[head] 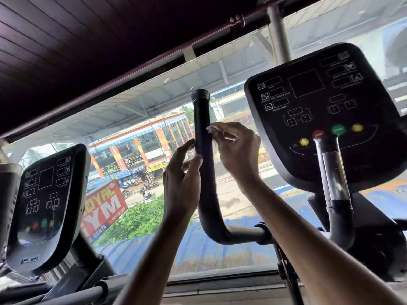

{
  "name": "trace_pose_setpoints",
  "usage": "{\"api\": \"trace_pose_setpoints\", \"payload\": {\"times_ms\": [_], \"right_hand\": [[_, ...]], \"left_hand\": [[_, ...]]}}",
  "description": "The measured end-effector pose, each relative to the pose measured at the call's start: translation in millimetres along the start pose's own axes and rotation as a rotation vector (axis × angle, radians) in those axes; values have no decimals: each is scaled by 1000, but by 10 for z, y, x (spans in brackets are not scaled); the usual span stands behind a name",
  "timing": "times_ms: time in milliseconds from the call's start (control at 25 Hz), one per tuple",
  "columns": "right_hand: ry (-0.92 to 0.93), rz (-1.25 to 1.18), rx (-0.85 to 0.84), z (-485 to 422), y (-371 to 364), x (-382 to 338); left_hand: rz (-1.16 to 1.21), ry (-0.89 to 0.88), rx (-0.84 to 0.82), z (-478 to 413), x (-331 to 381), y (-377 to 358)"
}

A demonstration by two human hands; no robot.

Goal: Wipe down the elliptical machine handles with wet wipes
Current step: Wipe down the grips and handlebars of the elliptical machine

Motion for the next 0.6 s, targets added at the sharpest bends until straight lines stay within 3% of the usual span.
{"api": "trace_pose_setpoints", "payload": {"times_ms": [160, 280, 440, 600], "right_hand": [[-135, -36, -2, -39, -31, 122], [-127, -84, -31, 224, 19, 77], [-42, 36, 65, -299, -134, -19], [-50, 54, 24, -551, -235, 101]], "left_hand": [[27, 28, 30, -77, 0, -39], [43, 21, 27, -102, -29, -52], [57, 40, 48, -118, -80, -70], [40, 31, 38, -86, -59, -59]]}}
Point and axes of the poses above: each hand's wrist, its own z-axis away from the middle knuckle, its own y-axis out of the back of the hand, x = y × z, the point moved 7 cm from there along -z, towards the middle knuckle, and after that the axes turned 3 degrees about -y, right-handed, at the moved point
